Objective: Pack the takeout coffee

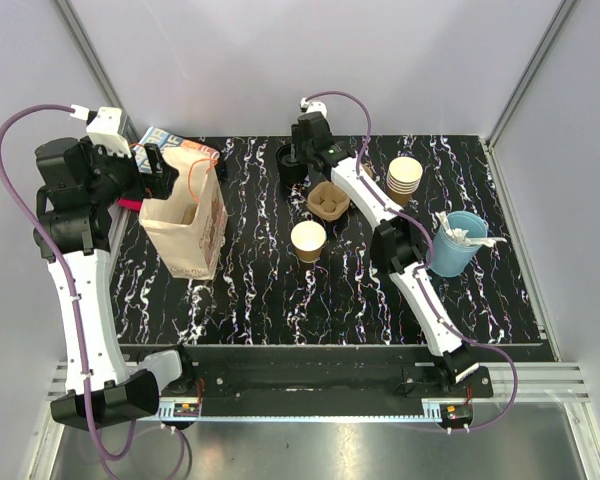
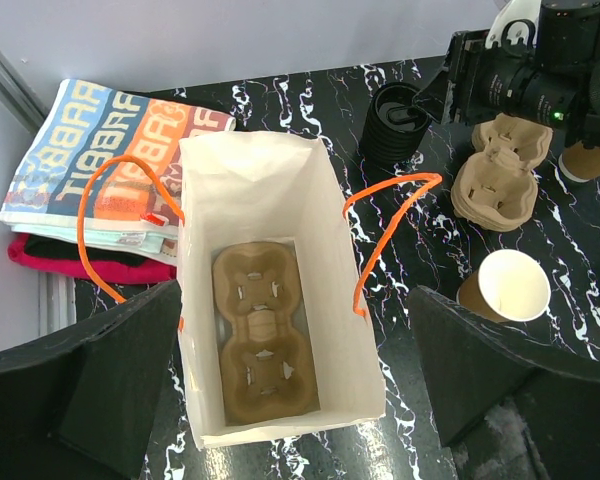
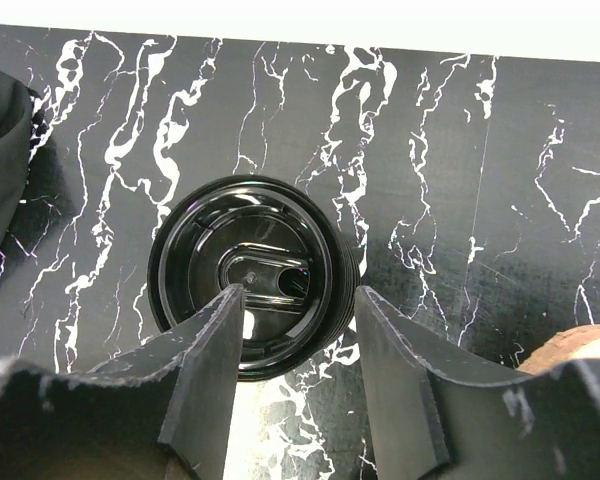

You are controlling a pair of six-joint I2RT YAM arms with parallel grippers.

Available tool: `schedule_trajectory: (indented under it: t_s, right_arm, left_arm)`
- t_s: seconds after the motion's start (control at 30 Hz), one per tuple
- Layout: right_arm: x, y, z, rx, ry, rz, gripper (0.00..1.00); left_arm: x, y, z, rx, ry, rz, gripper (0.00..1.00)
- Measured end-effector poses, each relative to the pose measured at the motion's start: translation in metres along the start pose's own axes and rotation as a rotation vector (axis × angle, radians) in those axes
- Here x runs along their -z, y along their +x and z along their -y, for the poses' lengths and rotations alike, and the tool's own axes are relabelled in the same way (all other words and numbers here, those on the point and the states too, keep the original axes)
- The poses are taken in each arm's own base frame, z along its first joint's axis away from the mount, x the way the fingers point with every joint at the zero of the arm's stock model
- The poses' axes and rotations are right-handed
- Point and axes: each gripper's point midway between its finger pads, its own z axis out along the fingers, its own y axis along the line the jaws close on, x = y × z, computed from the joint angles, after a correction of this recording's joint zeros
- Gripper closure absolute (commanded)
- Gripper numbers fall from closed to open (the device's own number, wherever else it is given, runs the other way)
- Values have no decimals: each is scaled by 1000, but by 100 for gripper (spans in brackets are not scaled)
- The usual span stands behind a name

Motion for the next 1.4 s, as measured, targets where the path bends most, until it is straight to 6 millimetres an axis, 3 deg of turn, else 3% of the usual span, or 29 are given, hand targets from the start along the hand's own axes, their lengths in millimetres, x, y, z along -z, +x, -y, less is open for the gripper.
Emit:
schedule_trajectory:
  t_s: [0.43, 0.93, 1.4]
  right_arm:
    - [-9, 20, 5, -5, 17, -40, 50]
    - [-8, 18, 4, -11, 16, -37, 61]
    - [-7, 18, 4, -15, 17, -42, 83]
  left_arm:
    - [0, 0, -1, 0, -4, 0, 1]
    - [0, 0, -1, 0, -4, 0, 1]
    - [0, 1, -1, 2, -4, -2, 1]
